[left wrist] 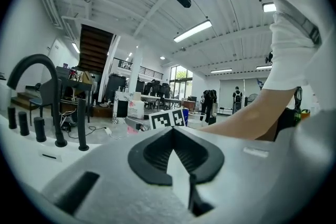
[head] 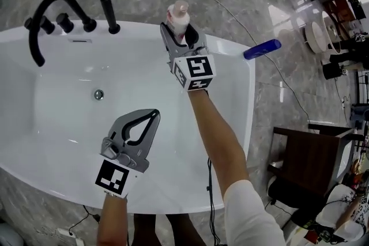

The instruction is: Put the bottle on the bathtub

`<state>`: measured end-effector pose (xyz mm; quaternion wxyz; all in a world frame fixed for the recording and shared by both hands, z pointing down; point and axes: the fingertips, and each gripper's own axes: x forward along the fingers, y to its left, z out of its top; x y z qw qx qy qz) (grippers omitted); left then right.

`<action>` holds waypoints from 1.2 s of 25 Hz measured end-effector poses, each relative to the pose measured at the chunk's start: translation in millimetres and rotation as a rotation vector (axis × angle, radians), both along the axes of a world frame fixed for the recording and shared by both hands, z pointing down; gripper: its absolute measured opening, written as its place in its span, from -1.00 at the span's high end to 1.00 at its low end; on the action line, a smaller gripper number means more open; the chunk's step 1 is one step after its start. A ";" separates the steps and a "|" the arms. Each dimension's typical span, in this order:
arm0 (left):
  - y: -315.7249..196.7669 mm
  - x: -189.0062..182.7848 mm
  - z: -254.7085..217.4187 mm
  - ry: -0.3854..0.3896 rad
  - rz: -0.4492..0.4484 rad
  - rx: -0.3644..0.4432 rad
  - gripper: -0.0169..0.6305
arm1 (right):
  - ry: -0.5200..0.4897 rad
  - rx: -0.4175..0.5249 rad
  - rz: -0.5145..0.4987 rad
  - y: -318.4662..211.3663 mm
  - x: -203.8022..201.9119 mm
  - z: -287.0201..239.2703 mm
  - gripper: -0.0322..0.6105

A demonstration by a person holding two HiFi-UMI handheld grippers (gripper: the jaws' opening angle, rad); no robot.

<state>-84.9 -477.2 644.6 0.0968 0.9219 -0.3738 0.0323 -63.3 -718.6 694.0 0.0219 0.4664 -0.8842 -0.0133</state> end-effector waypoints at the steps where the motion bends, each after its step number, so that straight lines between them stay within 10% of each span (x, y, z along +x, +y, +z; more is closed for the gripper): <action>1: -4.2 2.4 2.6 0.003 0.002 0.006 0.95 | -0.002 0.003 0.011 -7.9 -1.8 4.3 0.16; 20: -28.3 14.4 30.9 0.050 -0.014 -0.023 0.95 | -0.098 -0.007 0.035 -26.2 11.7 40.0 -0.01; 30: -18.8 7.8 29.7 0.064 -0.050 -0.061 0.95 | -0.102 -0.149 0.047 122.3 46.3 66.0 0.15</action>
